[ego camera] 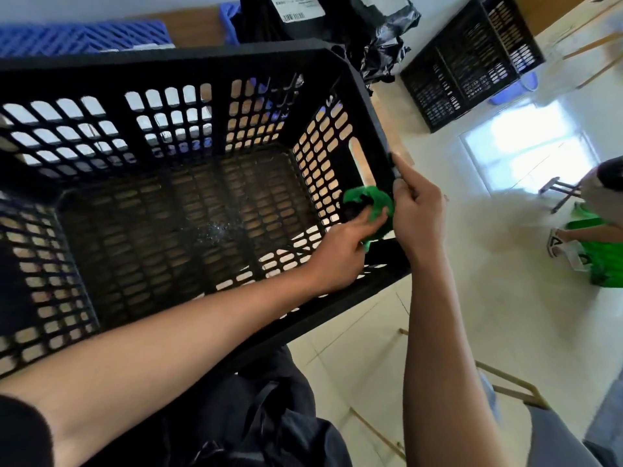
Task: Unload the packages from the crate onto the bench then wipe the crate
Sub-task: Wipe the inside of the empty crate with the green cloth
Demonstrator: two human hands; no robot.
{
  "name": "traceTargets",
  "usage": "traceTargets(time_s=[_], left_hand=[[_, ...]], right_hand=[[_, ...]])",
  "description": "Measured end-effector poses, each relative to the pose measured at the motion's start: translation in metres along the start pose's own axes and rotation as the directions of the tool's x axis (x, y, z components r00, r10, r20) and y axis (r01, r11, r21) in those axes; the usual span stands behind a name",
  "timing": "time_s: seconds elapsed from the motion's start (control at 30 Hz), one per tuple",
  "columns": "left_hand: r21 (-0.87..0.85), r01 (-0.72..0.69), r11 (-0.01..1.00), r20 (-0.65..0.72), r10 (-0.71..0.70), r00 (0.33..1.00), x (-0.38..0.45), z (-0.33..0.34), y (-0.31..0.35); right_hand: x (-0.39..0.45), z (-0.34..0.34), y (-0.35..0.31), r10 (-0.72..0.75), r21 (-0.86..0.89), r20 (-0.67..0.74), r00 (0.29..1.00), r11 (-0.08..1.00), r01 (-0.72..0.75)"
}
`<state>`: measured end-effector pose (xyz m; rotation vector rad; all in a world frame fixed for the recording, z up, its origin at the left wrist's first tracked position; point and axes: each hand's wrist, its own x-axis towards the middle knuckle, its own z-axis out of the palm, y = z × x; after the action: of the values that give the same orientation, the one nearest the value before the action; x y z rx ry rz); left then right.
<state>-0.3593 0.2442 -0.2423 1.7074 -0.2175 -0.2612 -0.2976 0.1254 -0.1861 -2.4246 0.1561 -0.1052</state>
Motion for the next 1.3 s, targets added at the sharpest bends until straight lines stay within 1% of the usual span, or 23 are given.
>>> traceTargets(time_s=[0.1, 0.17, 0.27, 0.33, 0.37, 0.4, 0.43, 0.5, 0.53, 0.57, 0.63, 0.73, 0.8, 0.83, 0.93, 1.0, 1.13, 1.17, 1.23, 1.3], left_hand=[[-0.019, 0.017, 1.000, 0.137, -0.014, 0.990, -0.004, -0.011, -0.003], [-0.029, 0.009, 1.000, 0.133, -0.005, 0.991, -0.004, -0.021, -0.001], [0.023, -0.126, 0.992, 0.082, 0.124, 0.989, -0.002, -0.024, 0.003], [0.145, -0.260, 0.955, 0.105, 0.247, 0.963, 0.002, -0.021, 0.000], [0.224, -0.328, 0.918, 0.136, 0.304, 0.943, 0.004, -0.019, -0.005], [0.296, -0.371, 0.880, 0.172, 0.333, 0.927, 0.003, -0.016, -0.011], [0.364, -0.390, 0.846, 0.206, 0.335, 0.919, 0.004, -0.013, -0.018], [0.475, -0.368, 0.800, 0.243, 0.282, 0.928, 0.004, -0.008, -0.029], [0.509, -0.393, 0.766, 0.268, 0.293, 0.918, 0.006, -0.009, -0.034], [0.528, -0.446, 0.722, 0.298, 0.334, 0.894, 0.009, -0.010, -0.040], [0.582, -0.556, 0.593, 0.359, 0.426, 0.830, 0.013, -0.013, -0.053], [0.659, -0.604, 0.448, 0.394, 0.478, 0.785, 0.019, -0.015, -0.069], [0.689, -0.620, 0.375, 0.426, 0.483, 0.765, 0.021, -0.012, -0.078], [0.696, -0.624, 0.355, 0.438, 0.478, 0.761, 0.022, -0.012, -0.084], [0.693, -0.629, 0.351, 0.438, 0.488, 0.755, 0.029, -0.015, -0.096], [0.691, -0.634, 0.347, 0.457, 0.470, 0.755, 0.029, -0.014, -0.105], [0.733, -0.563, 0.382, 0.454, 0.342, 0.823, 0.020, -0.020, -0.128], [0.735, -0.555, 0.389, 0.461, 0.314, 0.830, 0.019, -0.020, -0.132], [0.727, -0.559, 0.397, 0.475, 0.296, 0.828, 0.017, -0.019, -0.134], [0.708, -0.593, 0.384, 0.491, 0.337, 0.804, 0.017, -0.019, -0.130]], right_hand=[[0.001, 0.003, -0.001, 0.003, 0.002, -0.006, 1.000, 1.000, -0.003], [0.001, 0.006, -0.005, 0.016, -0.007, 0.001, 1.000, 1.000, -0.016], [-0.001, 0.004, -0.007, 0.040, -0.014, 0.014, 0.999, 0.999, -0.040], [-0.001, 0.001, -0.007, 0.043, 0.006, 0.018, 0.999, 0.999, -0.043], [0.000, 0.001, -0.006, 0.035, 0.009, 0.019, 0.999, 0.999, -0.035], [0.000, 0.001, -0.005, 0.028, 0.008, 0.024, 0.999, 1.000, -0.029], [0.001, 0.002, -0.004, 0.025, 0.016, 0.025, 0.999, 1.000, -0.026], [0.003, 0.004, -0.001, 0.025, 0.025, 0.029, 0.999, 0.999, -0.026], [0.004, 0.004, 0.000, 0.020, 0.023, 0.025, 0.999, 1.000, -0.021], [0.005, 0.004, 0.001, 0.011, 0.020, 0.024, 1.000, 1.000, -0.011], [0.005, 0.004, 0.001, -0.003, 0.019, 0.017, 1.000, 1.000, 0.002], [0.003, 0.004, 0.001, -0.012, 0.007, -0.004, 1.000, 1.000, 0.012], [0.003, 0.004, 0.001, -0.016, -0.002, -0.013, 1.000, 1.000, 0.016], [0.002, 0.005, 0.002, -0.019, -0.001, -0.018, 1.000, 1.000, 0.019], [0.003, 0.005, 0.004, -0.036, -0.017, -0.023, 0.999, 0.999, 0.035], [0.005, 0.006, 0.004, -0.038, -0.055, -0.017, 0.999, 0.998, 0.037], [0.006, 0.006, 0.002, -0.085, -0.085, -0.021, 0.996, 0.993, 0.082], [0.005, 0.006, 0.002, -0.090, -0.085, -0.026, 0.996, 0.992, 0.088], [0.004, 0.006, 0.002, -0.093, -0.088, -0.031, 0.995, 0.992, 0.090], [0.004, 0.005, 0.001, -0.094, -0.098, -0.033, 0.995, 0.991, 0.090]])
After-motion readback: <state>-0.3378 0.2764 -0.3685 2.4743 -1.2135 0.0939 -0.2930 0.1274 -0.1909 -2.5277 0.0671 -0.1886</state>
